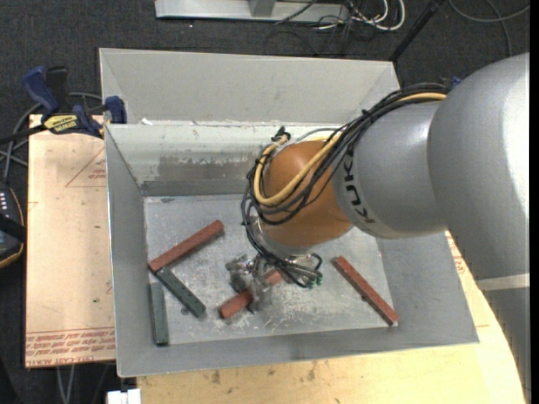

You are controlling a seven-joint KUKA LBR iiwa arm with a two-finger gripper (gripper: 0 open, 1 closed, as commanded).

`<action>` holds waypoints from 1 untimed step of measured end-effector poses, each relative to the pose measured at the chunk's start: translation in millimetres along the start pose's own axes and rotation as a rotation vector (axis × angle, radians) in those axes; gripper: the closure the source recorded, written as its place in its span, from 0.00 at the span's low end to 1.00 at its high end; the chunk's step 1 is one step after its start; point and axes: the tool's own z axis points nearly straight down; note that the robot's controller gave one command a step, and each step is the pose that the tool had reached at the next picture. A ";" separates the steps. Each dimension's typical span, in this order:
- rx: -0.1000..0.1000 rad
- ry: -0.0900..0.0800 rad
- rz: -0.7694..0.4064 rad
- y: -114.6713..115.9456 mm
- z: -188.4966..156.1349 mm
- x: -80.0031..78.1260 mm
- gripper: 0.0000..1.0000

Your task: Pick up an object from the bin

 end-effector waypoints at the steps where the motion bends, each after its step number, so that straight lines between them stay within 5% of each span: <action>1: 0.003 -0.008 -0.292 18.5 -155.1 -36.5 1.00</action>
Offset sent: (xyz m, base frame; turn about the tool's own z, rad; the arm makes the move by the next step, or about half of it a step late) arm 0.0203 0.0319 0.1518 -0.2934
